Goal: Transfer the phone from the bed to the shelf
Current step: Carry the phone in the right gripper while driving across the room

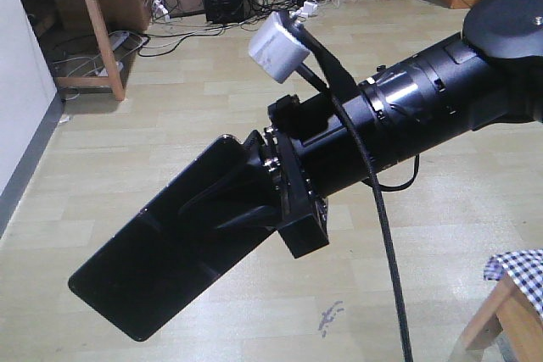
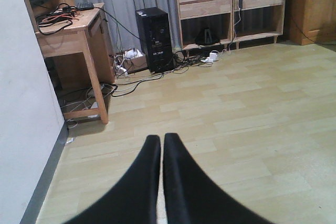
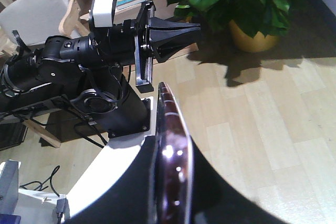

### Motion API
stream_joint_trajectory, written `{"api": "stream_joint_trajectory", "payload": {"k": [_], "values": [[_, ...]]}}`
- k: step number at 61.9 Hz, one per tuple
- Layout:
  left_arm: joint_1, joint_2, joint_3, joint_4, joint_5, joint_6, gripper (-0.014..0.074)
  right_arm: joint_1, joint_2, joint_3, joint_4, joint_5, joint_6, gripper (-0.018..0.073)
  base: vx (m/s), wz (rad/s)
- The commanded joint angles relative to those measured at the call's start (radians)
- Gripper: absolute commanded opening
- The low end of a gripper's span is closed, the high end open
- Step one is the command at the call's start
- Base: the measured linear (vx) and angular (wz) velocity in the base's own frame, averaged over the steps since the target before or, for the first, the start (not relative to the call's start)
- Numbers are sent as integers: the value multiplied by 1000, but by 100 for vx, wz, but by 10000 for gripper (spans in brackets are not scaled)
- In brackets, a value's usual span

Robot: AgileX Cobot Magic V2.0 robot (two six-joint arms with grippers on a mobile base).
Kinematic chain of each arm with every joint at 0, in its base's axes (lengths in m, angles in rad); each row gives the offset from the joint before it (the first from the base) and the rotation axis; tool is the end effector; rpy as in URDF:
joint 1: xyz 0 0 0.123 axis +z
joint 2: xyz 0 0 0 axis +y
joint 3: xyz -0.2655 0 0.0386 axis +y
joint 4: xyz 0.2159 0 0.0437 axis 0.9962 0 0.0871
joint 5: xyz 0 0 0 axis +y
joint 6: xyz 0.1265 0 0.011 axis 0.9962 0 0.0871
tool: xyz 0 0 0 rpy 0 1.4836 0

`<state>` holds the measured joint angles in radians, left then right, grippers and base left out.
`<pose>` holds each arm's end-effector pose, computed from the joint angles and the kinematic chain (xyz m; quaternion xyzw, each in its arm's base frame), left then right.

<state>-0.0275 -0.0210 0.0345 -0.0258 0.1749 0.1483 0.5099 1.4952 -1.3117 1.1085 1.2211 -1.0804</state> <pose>0.0765 -0.0027 0.1839 0.0572 0.7397 0.0303 0.6698 0.1895 0.2283 0.3371 -0.5207 0.6737 0.4623 0.2475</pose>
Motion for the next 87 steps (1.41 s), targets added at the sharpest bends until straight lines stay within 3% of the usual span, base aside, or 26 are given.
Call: {"api": "stream_joint_trajectory", "payload": {"k": [1, 87], "values": [[-3, -4, -23, -9, -74, -6, 1, -3, -37, -28, 81, 64, -1, -3, 18, 1], [-3, -4, -23, -9, -74, -6, 1, -3, -37, -28, 81, 63, -1, -3, 13, 1]]}}
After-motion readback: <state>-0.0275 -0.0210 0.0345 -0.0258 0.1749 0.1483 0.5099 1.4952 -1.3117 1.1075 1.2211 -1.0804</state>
